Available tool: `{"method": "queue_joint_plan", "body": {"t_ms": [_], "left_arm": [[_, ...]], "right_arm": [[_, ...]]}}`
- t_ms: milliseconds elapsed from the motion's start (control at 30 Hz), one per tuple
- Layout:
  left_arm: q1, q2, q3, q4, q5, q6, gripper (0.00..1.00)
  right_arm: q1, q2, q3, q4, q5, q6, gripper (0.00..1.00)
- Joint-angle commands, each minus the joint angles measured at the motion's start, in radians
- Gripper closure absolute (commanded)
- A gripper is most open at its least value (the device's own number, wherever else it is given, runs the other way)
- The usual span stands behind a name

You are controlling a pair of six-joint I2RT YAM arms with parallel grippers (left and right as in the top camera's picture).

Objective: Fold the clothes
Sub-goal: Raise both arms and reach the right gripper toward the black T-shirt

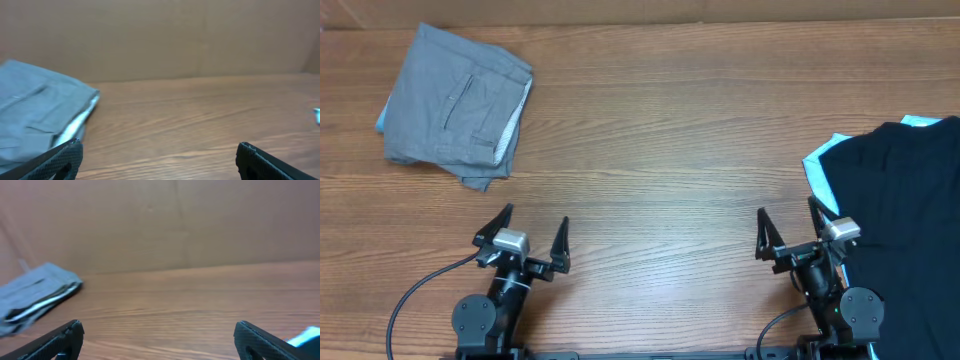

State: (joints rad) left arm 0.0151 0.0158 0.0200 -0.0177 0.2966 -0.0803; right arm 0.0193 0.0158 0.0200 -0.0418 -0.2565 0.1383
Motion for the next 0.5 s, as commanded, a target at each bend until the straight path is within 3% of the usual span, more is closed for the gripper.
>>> {"method": "queue_joint_plan", "body": {"t_ms": [0,200,467], "left_arm": [[0.004,0.003,0.114,-0.01,0.055,-0.035,0.0],[0.004,0.205,0.423,-0.243,-0.016,-0.036,0.0],[0.004,0.739,0.983,-0.632,-0.005,-0.036,0.0]], "right_arm": [[-0.005,-0.006,0.072,-0.027,-0.086,0.045,0.0],[-0.005,0.119,0.347,-0.362,-0.097,0.045,0.0],[-0.006,0.61,0.792,-0.695,-0.085,0.045,0.0]]}}
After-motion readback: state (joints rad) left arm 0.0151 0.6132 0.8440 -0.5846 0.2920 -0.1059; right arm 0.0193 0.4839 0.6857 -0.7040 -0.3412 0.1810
